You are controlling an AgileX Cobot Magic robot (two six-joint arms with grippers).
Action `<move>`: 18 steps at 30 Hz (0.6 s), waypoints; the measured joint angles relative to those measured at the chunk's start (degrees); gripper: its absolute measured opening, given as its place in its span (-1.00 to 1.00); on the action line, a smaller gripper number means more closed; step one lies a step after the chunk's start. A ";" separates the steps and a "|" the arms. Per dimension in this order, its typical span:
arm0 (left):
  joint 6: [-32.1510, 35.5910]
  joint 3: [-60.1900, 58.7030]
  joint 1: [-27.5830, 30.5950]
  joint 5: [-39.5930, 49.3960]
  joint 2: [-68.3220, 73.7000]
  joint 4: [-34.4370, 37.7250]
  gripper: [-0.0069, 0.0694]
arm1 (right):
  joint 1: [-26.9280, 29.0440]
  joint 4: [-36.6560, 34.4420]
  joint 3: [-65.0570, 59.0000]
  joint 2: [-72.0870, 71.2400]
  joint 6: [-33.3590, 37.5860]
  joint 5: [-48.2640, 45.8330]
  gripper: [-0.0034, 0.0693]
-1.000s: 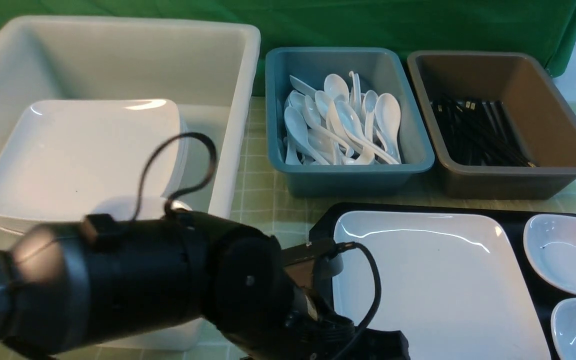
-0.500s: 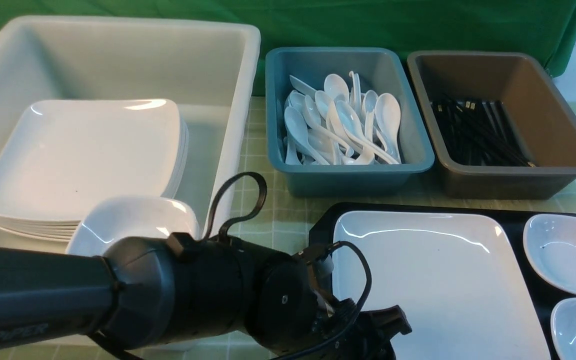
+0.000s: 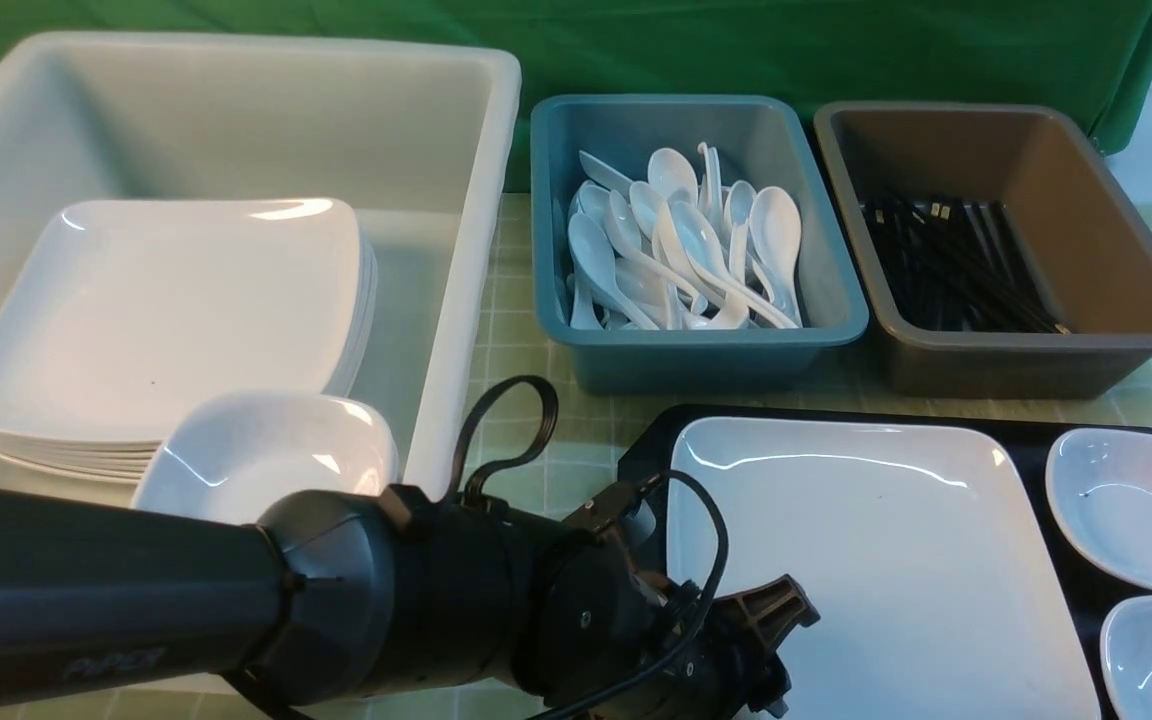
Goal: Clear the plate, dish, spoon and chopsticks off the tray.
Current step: Use the left arm to grab a plate from the dinner plate
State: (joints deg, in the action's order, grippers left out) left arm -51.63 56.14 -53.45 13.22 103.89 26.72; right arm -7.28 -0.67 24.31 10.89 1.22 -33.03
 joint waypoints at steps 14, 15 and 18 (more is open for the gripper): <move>-1.97 0.05 0.27 -6.86 2.14 1.09 -0.68 | 0.00 0.00 0.00 0.00 0.00 -0.12 -0.62; -1.97 0.05 0.27 -7.01 1.80 1.09 -0.68 | 0.00 0.00 0.00 0.00 0.00 -0.12 -0.62; -1.97 0.05 0.27 -7.01 0.77 0.67 -0.69 | 0.00 0.00 0.00 0.00 0.00 -0.12 -0.61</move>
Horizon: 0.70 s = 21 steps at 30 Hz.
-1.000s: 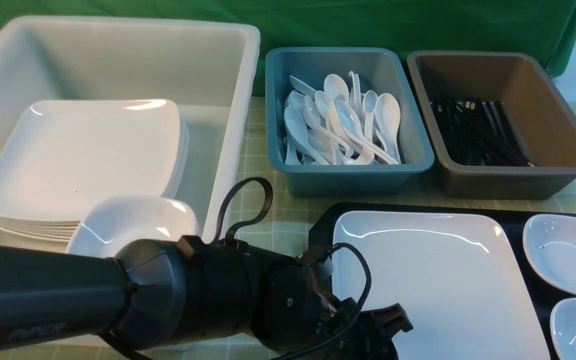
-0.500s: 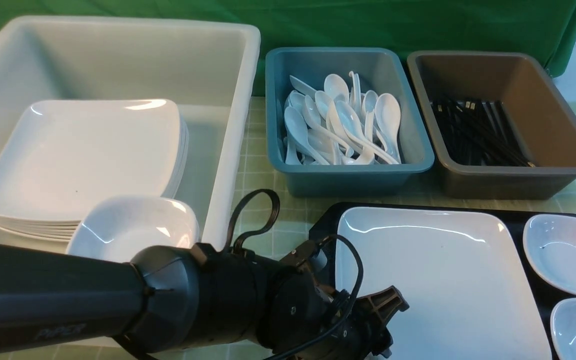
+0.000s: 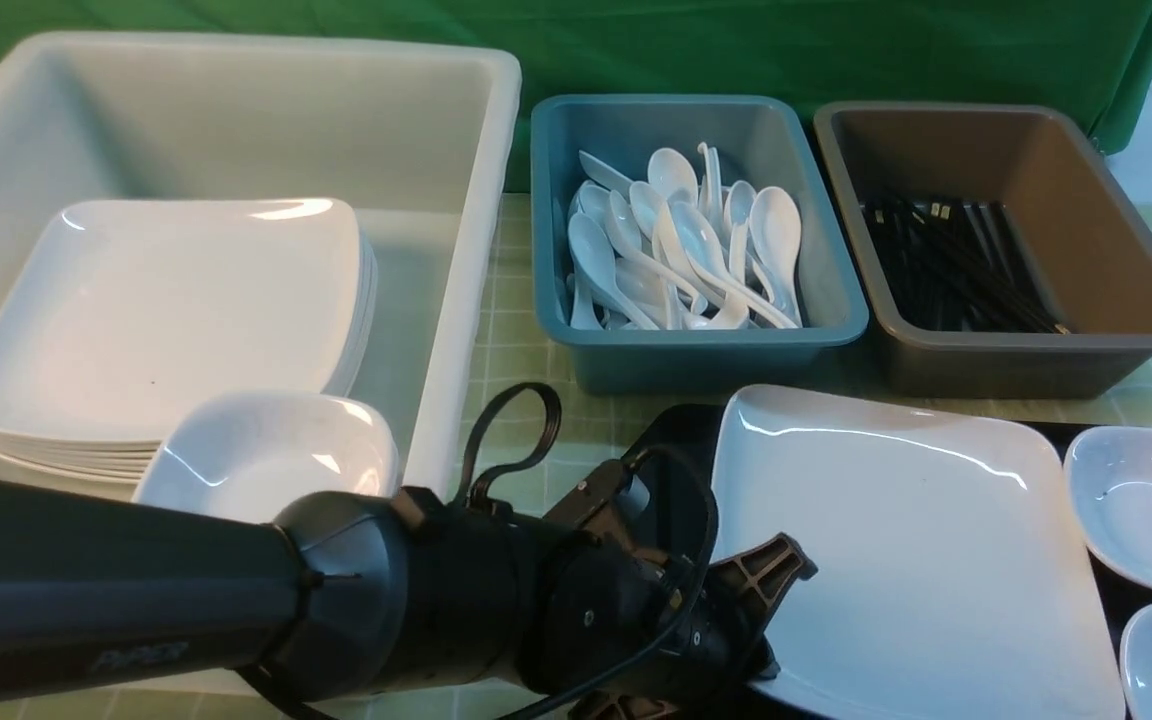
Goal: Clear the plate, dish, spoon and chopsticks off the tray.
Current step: Use the left arm to grab a plate from the dinner plate, then use the left arm to put the plate into the large storage box on the left
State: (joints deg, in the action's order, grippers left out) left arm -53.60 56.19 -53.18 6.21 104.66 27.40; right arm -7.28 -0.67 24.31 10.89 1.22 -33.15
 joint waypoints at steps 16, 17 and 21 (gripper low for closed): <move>3.00 -0.37 0.00 9.01 -16.95 -12.54 -0.77 | 0.00 0.00 0.00 0.00 0.00 0.00 -0.59; 3.54 -0.57 0.00 9.17 -18.36 -12.81 -0.77 | 0.00 0.00 0.00 0.00 0.00 0.00 -0.59; 4.87 -0.62 0.00 9.33 -22.04 -13.56 -0.77 | 0.00 0.00 0.00 0.00 0.00 0.00 -0.59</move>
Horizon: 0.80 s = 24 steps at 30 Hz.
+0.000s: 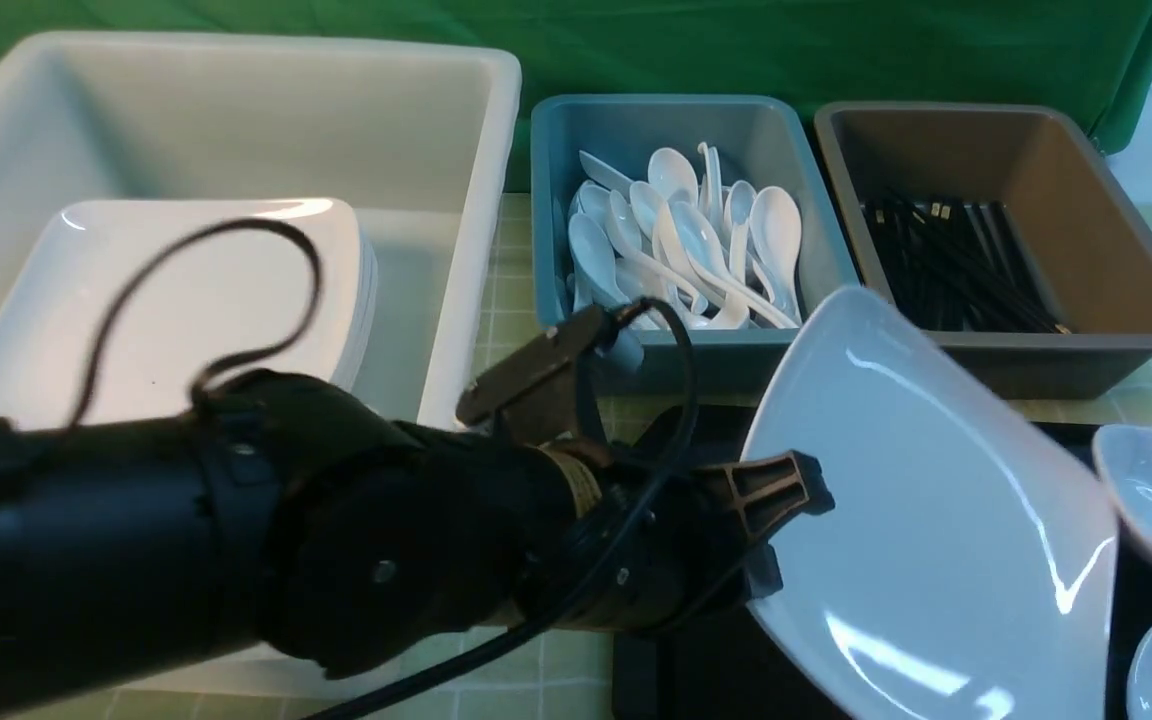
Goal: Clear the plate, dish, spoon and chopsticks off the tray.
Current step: Use the left arm to put the plate into the large storage box on the left
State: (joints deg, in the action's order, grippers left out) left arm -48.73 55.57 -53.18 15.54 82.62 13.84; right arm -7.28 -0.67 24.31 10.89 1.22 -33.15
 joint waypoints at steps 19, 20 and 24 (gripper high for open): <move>5.10 0.00 29.43 11.95 -29.50 -3.98 -0.77 | 0.00 0.00 0.00 0.00 0.00 -0.10 -0.56; 5.45 0.00 34.25 14.09 -30.90 -4.95 -0.77 | 0.00 0.00 0.00 0.00 0.00 -0.10 -0.56; 11.41 0.00 48.05 18.79 -31.89 -3.38 -0.77 | 0.00 0.00 0.00 0.00 0.00 -0.10 -0.56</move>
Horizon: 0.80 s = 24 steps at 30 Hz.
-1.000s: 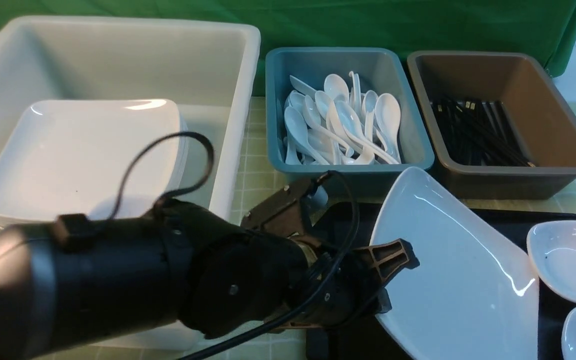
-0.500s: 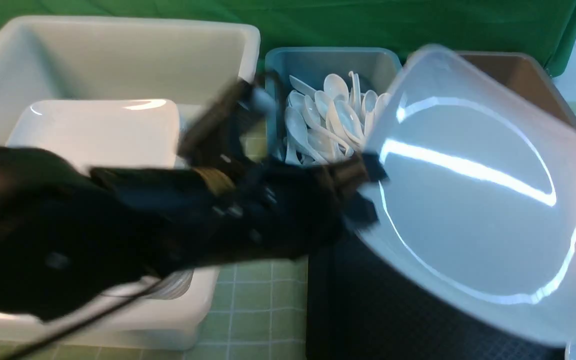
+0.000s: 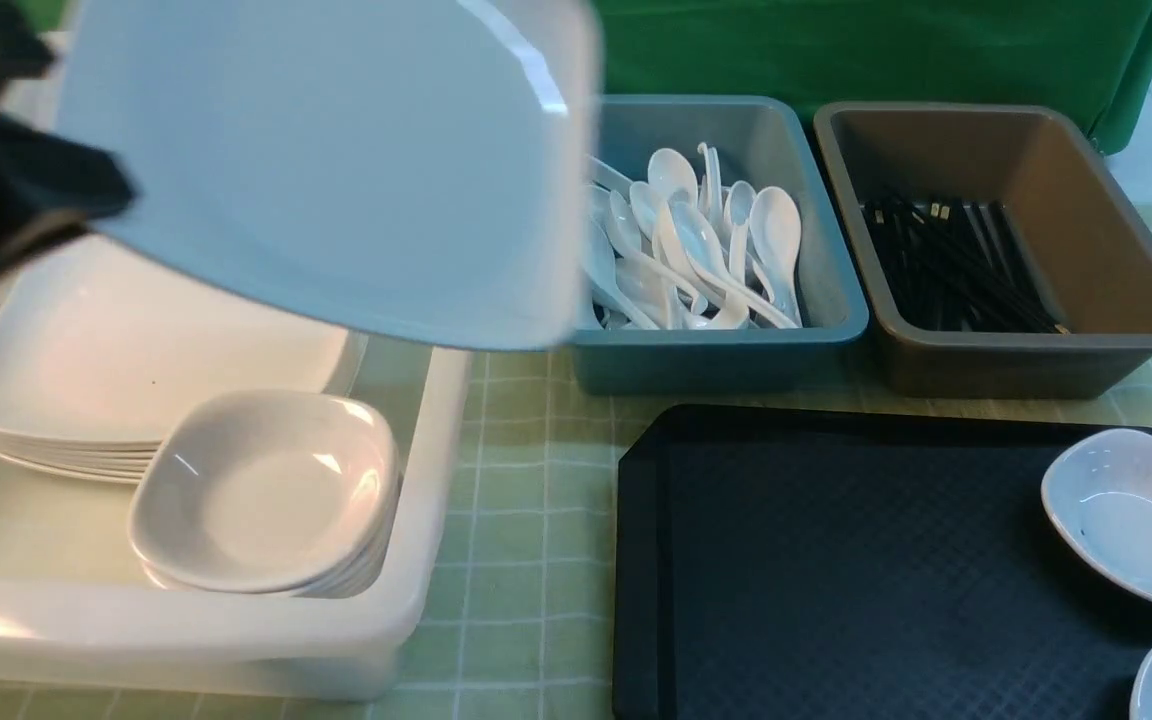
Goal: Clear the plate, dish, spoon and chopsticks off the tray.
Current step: Use the left arm to put the plate into the large storage box on the left
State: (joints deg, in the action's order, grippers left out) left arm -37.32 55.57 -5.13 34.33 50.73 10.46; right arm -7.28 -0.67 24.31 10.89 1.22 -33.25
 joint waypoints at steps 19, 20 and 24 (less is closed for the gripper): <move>54.93 0.05 42.98 13.79 25.34 47.53 -0.77 | 0.00 0.00 -0.60 0.00 0.00 -0.06 -0.53; 55.47 0.05 42.98 13.95 26.20 47.53 -0.77 | 0.00 0.00 -0.60 0.00 0.00 -0.06 -0.53; 60.09 0.05 42.98 13.94 32.40 47.31 -0.77 | 0.00 0.00 -0.60 0.00 0.00 -0.06 -0.51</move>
State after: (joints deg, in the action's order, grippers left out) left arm 22.77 55.62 37.86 48.27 83.13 57.77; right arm -7.28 -0.67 23.71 10.89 1.22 -33.31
